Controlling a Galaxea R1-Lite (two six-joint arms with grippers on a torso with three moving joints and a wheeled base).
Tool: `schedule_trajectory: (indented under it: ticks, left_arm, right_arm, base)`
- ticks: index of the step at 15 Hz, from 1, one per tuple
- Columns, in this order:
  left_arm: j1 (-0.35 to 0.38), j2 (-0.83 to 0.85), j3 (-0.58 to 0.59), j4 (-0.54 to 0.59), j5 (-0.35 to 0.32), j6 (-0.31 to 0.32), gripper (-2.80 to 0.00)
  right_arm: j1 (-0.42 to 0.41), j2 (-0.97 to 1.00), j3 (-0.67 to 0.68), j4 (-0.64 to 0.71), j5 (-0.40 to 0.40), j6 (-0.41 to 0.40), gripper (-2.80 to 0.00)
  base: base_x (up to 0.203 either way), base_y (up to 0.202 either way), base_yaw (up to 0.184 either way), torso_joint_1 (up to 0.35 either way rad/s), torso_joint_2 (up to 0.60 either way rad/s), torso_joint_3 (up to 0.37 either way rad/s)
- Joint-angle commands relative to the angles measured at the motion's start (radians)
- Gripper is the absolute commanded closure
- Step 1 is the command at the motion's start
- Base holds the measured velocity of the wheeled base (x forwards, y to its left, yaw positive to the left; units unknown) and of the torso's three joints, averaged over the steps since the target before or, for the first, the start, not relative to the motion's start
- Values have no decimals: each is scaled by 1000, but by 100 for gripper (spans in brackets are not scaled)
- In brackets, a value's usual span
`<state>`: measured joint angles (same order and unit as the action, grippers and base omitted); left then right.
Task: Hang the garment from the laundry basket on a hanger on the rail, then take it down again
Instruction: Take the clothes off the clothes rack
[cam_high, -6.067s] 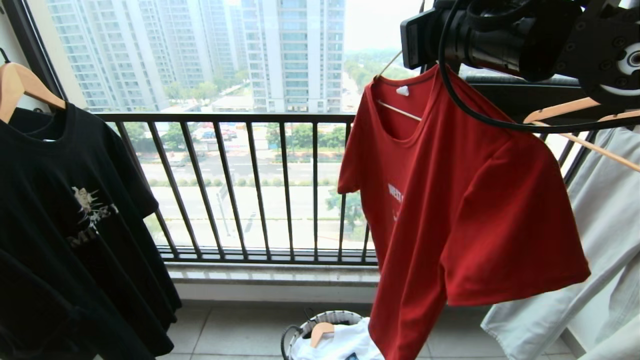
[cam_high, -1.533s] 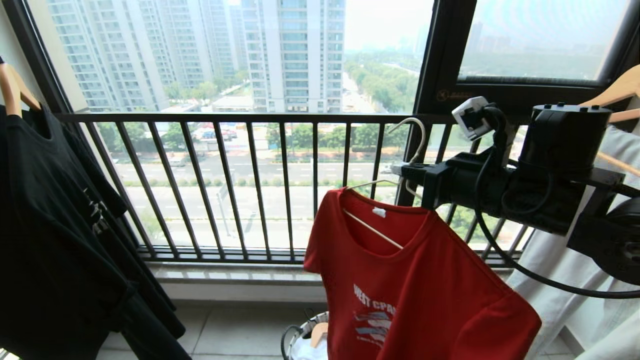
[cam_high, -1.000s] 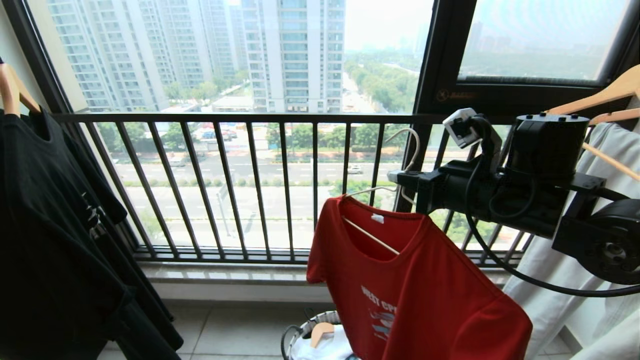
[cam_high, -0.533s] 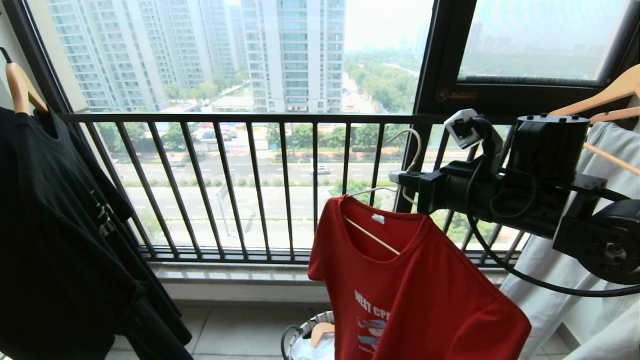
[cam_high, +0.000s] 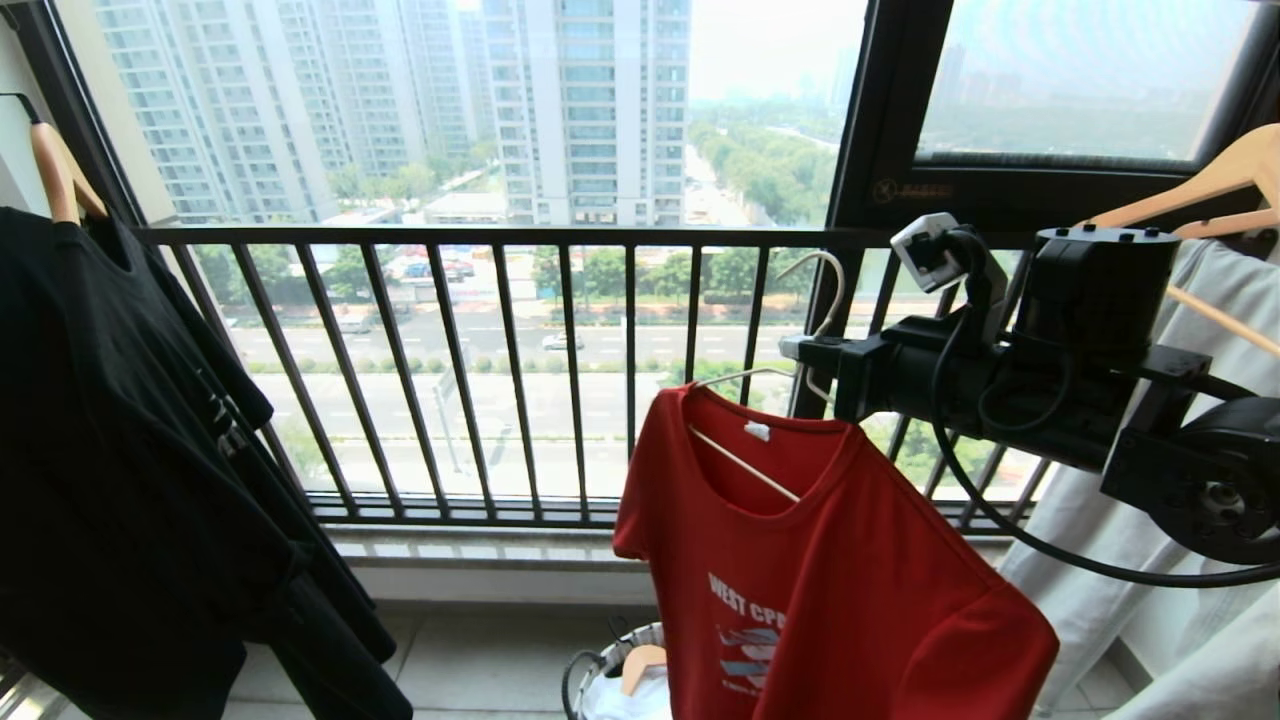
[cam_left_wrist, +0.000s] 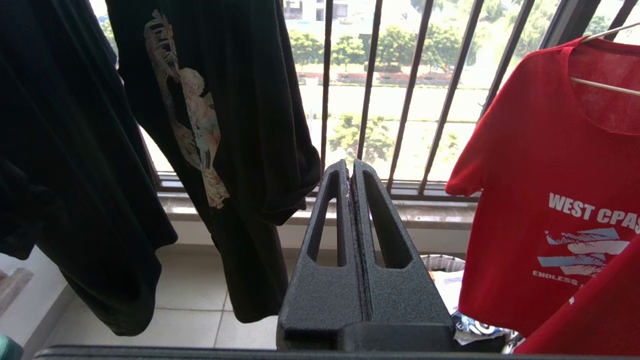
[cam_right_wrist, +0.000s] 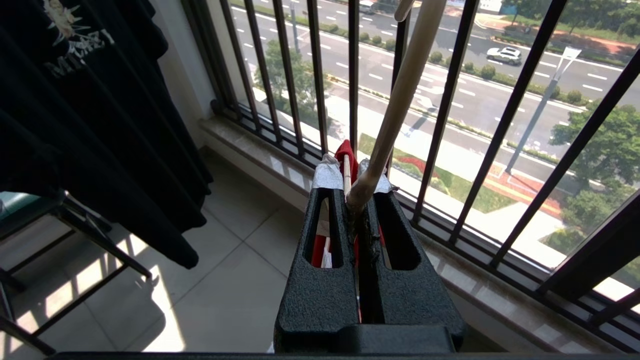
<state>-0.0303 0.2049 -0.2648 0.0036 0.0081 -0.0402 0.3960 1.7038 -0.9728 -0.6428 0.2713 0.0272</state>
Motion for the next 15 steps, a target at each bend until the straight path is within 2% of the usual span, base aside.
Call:
schedule_trajectory:
  ticks: [1,3,6,8,9,12,15]
  left_arm:
    - [-47,235,-104,0,0,-3,0]
    - [-150,448,-221,-1,-2,-18,0]
    - [-414,747,-372,-6,-4,-38,0]
    - [-517,936,-458,-55,-8,-56,0]
    - [-545,1033,-501,-97,-35,-64,0]
    - [-560,1289,-658,-174,-213,-80,0]
    - [-504,1486,-771,-204,-298,-84,0]
  right_arm:
    - [0,5,2,-9,2,0,0]
    - [0,7,2,-15,2,2,0]
    - [0,17,0,-35,-1,30,0]
    - [-12,31,-6,-46,-3,43,0]
    - [-12,34,-6,-46,-3,45,0]
    - [-37,52,-12,-48,-2,45,0]
    - [-57,127,-39,-111,-3,46,0]
  base:
    - [0,0,0,0,0,0]
    - [0,0,0,0,0,0]
    - [0,0,0,0,0,0]
    - [0,0,0,0,0,0]
    - [0,0,0,0,0,0]
    - [0,0,0,0,0,0]
    - [0,0,0,0,0,0]
